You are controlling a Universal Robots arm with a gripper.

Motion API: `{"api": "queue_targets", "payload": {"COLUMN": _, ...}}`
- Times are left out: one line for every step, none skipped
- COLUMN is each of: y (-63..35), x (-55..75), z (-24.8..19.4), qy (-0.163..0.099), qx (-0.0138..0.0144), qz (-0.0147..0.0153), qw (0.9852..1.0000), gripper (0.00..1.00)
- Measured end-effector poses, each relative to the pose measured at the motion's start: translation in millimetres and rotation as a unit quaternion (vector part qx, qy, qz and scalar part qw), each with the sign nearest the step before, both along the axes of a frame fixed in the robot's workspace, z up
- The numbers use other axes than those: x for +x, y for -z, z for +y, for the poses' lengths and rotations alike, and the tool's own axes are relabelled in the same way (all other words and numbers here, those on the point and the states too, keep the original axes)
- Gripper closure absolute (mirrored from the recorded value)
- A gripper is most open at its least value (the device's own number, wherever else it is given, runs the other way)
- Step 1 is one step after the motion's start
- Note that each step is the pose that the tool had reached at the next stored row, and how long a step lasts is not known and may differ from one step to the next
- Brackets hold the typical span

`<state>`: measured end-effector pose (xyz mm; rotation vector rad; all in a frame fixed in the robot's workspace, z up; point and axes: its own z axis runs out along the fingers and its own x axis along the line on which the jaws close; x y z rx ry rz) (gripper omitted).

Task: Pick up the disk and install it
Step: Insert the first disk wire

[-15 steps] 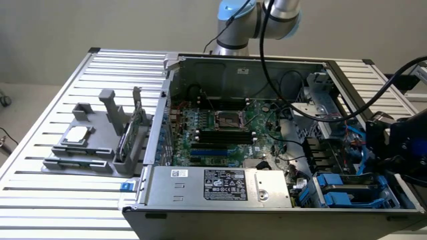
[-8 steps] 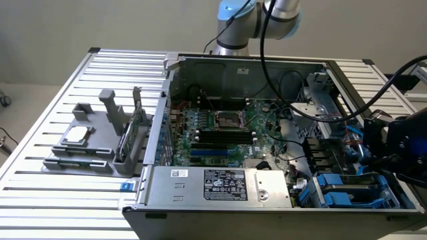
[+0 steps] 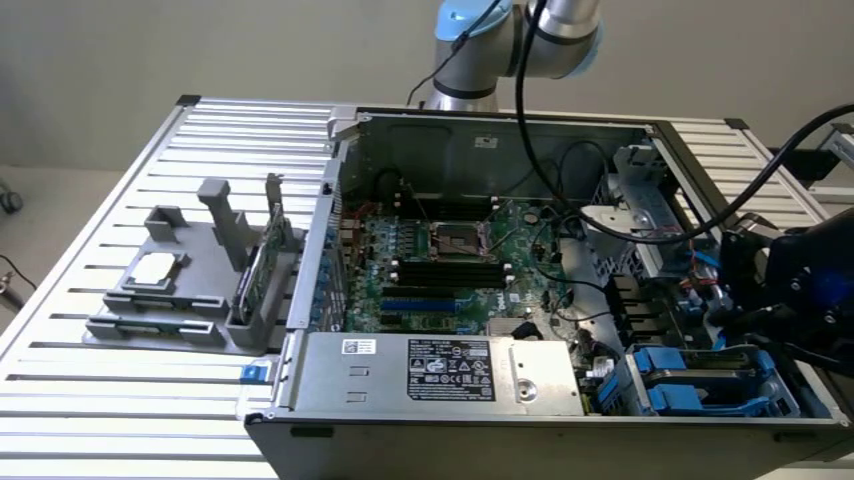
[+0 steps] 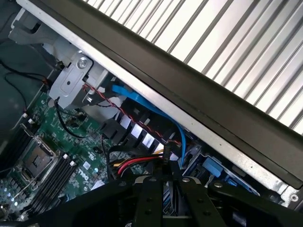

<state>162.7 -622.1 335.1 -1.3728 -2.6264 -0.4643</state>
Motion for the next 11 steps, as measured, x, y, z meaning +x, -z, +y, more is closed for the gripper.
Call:
{"api": "queue_targets", "payload": {"y": 0.0, "x": -0.1, "z": 0.1, "qy": 0.0, "qx": -0.0008, "qz": 0.0002, "qw": 1.0, "gripper": 0.82}}
{"api": "queue_targets", "payload": {"y": 0.0, "x": -0.1, "z": 0.1, "qy": 0.0, "qx": -0.0016, "qz": 0.0003, "qw": 1.0, "gripper": 0.82}}
{"api": "queue_targets", "payload": {"y": 0.1, "x": -0.3, "z": 0.0, "qy": 0.0, "qx": -0.0019, "qz": 0.0003, "qw": 1.0, "gripper": 0.82}}
{"api": "queue_targets", "payload": {"y": 0.1, "x": -0.4, "z": 0.0, "qy": 0.0, "qx": -0.002, "qz": 0.0003, "qw": 1.0, "gripper": 0.82}}
{"api": "queue_targets", "payload": {"y": 0.0, "x": -0.7, "z": 0.0, "qy": 0.0, "qx": -0.0022, "qz": 0.0003, "qw": 1.0, "gripper": 0.82}}
{"api": "queue_targets", "payload": {"y": -0.1, "x": -1.3, "z": 0.0, "qy": 0.0, "qx": -0.0025, "qz": 0.0003, "qw": 1.0, "gripper": 0.82}}
{"api": "queue_targets", "payload": {"y": -0.5, "x": -1.9, "z": 0.0, "qy": 0.0, "qx": -0.0026, "qz": 0.0003, "qw": 1.0, "gripper": 0.82}}
{"api": "queue_targets", "payload": {"y": -0.8, "x": -2.2, "z": -0.1, "qy": 0.0, "qx": -0.0026, "qz": 0.0005, "qw": 1.0, "gripper": 0.82}}
{"api": "queue_targets", "payload": {"y": -1.0, "x": -2.5, "z": -0.2, "qy": 0.001, "qx": -0.0026, "qz": 0.0009, "qw": 1.0, "gripper": 0.82}}
{"api": "queue_targets", "payload": {"y": -1.2, "x": -2.7, "z": -0.4, "qy": 0.002, "qx": -0.0026, "qz": 0.0013, "qw": 1.0, "gripper": 0.82}}
{"api": "queue_targets", "payload": {"y": -1.2, "x": -2.9, "z": -0.4, "qy": 0.002, "qx": -0.0025, "qz": 0.0015, "qw": 1.0, "gripper": 0.82}}
